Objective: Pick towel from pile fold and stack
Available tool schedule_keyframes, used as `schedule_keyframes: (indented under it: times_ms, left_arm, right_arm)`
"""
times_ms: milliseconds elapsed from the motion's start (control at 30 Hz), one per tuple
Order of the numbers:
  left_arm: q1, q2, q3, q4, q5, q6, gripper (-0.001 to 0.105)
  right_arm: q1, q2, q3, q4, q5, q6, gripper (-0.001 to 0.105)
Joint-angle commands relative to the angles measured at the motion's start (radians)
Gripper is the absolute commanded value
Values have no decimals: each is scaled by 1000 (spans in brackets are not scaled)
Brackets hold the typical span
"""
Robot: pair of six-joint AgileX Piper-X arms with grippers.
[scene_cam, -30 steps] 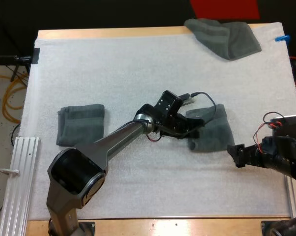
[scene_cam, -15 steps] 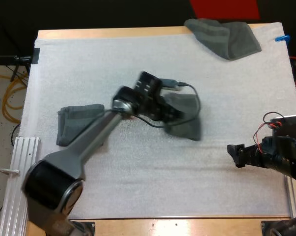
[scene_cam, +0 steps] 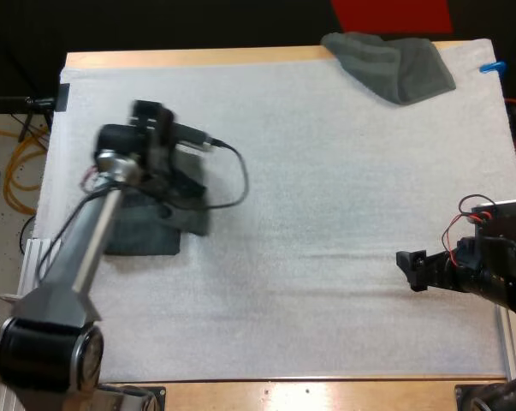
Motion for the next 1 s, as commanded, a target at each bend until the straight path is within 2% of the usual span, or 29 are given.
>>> schedule_keyframes:
  times_ms: [0,267,333,367,433,533,600,667,733,800,867,967]
  left_arm:
    - [19,-21,-5,5,-18,10,0]
    - [151,-26,12,37,-13,60,0]
    - [170,-23,17,37,-13,77,4]
    - [177,-22,17,37,-13,82,8]
    - [188,-22,17,37,-16,89,22]
    - [195,-22,17,32,-29,90,55]
    - [195,-22,17,29,-103,110,82]
    - [195,-25,17,29,-202,132,97]
    - [195,-30,17,29,-342,150,104]
    - [195,-43,17,28,-375,175,104]
    - [195,-65,17,26,-342,162,104]
    - [195,-119,17,26,-217,127,104]
  right_arm:
    - [1,-6,-1,-13,-1,-12,94]
    - [1,-6,-1,-13,-3,-12,94]
    - [1,-6,-1,-13,-8,-12,94]
    - [1,-6,-1,-13,-8,-12,94]
    - [1,-6,-1,-13,-7,-12,94]
    - [1,-6,-1,-13,-7,-12,94]
    - [1,-6,-1,-13,-7,-12,94]
    - [1,-6,-1,-13,-8,-12,94]
    - [1,-6,-1,-13,-10,-12,94]
    - [1,-6,-1,-17,-22,-12,94]
    - [1,-6,-1,-34,-30,-12,94]
    - [1,-6,-1,-83,-32,-12,94]
